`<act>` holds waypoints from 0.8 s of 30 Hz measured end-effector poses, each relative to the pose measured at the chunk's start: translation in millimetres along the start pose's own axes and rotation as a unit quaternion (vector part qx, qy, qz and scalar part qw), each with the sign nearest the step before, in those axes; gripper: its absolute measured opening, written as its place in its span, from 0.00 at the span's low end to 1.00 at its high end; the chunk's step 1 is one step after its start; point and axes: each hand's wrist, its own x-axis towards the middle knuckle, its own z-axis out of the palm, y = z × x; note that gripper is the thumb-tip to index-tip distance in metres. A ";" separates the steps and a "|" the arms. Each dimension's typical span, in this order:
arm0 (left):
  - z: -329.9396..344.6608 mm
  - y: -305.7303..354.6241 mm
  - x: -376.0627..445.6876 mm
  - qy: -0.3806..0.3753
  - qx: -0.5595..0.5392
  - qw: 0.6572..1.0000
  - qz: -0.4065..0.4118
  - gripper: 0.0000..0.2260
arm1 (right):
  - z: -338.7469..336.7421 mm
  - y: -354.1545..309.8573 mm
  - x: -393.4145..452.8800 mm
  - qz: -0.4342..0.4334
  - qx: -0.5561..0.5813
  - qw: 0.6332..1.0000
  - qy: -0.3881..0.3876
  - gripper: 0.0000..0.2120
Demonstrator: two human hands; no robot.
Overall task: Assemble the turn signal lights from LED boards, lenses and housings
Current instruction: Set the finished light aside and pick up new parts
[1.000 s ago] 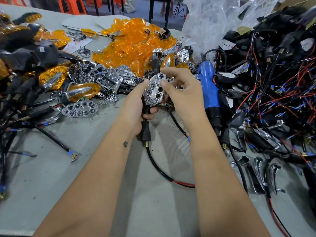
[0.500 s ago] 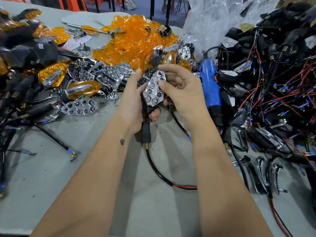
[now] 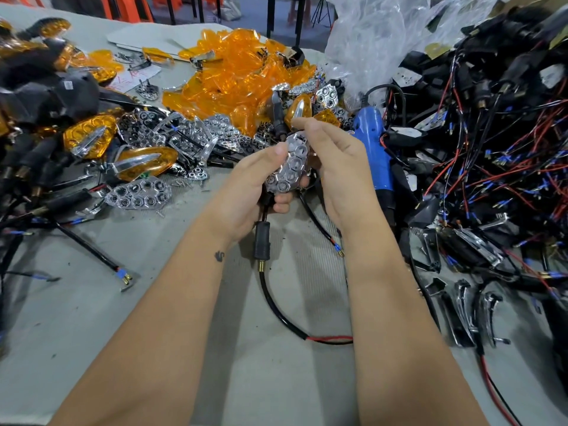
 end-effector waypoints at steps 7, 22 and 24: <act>-0.2 2.0 -0.9 0.010 0.001 1.000 0.007 0.14 | 11.5 1.9 -1.1 -0.003 -0.048 0.999 0.004 0.25; 0.8 4.8 -7.4 0.002 0.014 1.000 0.020 0.07 | 14.1 0.8 -7.3 0.008 -0.003 1.000 -0.026 0.22; 2.1 5.1 -7.0 0.018 0.022 1.000 0.011 0.08 | 15.1 1.1 -6.5 -0.002 -0.029 0.999 -0.013 0.22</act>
